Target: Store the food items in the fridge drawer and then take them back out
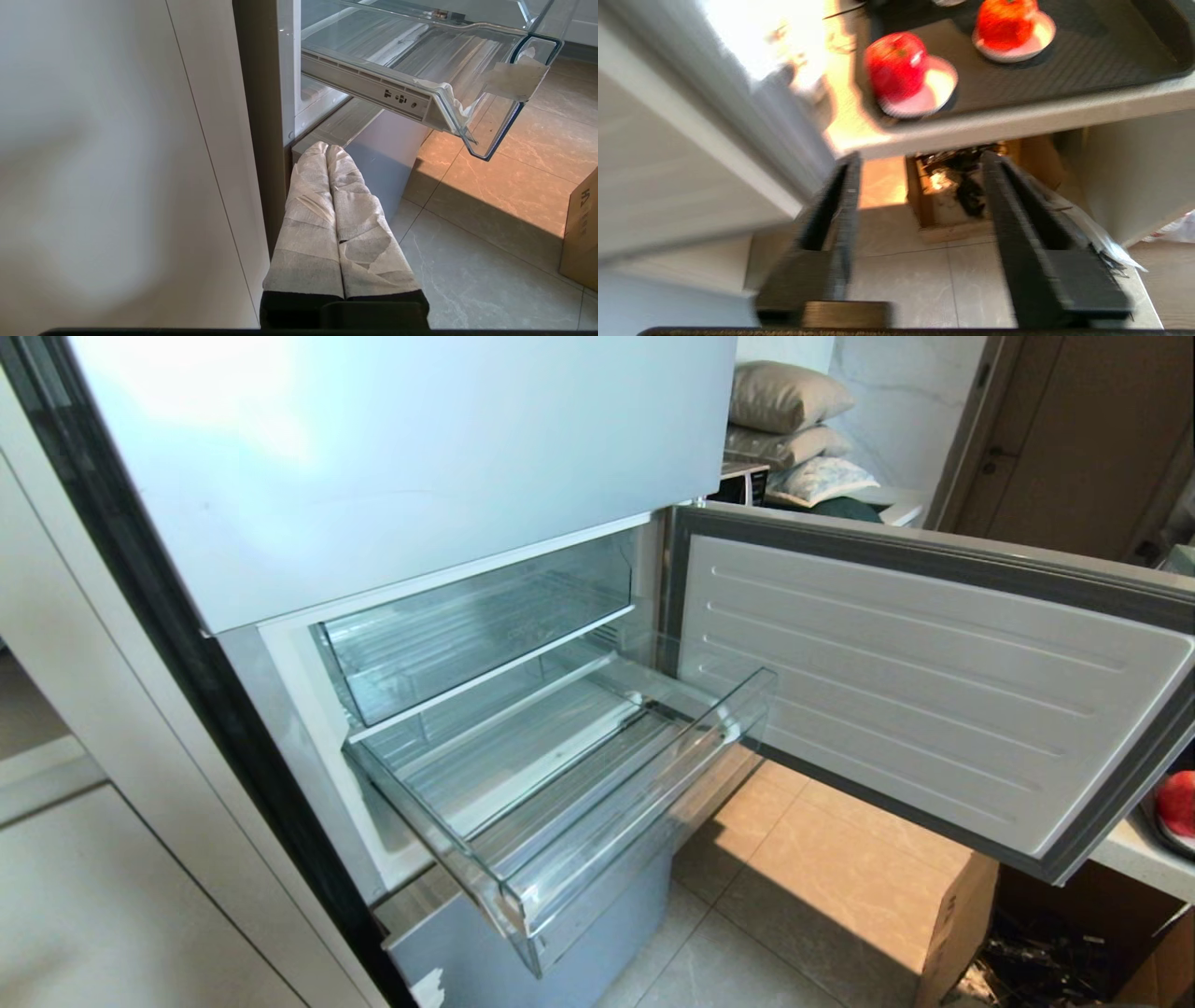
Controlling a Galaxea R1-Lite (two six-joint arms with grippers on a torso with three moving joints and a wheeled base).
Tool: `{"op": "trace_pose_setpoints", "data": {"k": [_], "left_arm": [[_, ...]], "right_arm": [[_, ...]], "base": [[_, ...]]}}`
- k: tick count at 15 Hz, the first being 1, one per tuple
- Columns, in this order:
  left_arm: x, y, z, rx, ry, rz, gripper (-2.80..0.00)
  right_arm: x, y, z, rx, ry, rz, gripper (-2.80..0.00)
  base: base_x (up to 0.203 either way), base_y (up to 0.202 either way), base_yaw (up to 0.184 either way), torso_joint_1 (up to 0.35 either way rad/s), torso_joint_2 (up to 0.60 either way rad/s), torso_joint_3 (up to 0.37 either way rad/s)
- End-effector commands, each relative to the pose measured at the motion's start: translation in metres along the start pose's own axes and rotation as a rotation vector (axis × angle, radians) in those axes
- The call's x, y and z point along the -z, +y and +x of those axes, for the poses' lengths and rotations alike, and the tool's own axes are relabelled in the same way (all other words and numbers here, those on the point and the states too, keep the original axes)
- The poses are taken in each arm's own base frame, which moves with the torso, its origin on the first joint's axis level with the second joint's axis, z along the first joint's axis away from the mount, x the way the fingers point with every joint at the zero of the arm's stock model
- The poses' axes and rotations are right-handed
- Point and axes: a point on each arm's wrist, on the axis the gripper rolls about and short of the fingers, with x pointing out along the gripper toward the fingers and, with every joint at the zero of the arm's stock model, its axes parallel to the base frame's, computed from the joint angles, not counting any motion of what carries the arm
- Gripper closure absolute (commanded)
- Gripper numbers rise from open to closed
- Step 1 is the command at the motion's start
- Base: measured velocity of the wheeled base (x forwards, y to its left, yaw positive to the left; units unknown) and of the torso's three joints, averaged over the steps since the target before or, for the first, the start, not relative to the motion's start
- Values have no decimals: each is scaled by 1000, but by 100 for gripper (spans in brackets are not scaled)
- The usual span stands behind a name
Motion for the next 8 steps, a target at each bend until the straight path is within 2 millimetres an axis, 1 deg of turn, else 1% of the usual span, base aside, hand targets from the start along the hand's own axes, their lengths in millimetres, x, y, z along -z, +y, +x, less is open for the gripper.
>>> {"op": "trace_pose_setpoints", "data": {"k": [1, 2, 5, 8], "left_arm": [[0, 0, 0, -1, 0, -1, 0], [0, 0, 0, -1, 0, -1, 0], [0, 0, 0, -1, 0, -1, 0], [0, 0, 0, -1, 0, -1, 0]], "right_arm": [[10, -15, 51, 73, 95, 19, -280], [8, -22, 68, 97, 97, 28, -280], [-4, -46, 115, 165, 73, 49, -280], [-10, -66, 160, 199, 74, 18, -280]], "base": [[0, 0, 0, 0, 0, 0], [0, 0, 0, 0, 0, 0], [0, 0, 0, 0, 0, 0], [0, 0, 0, 0, 0, 0]]}}
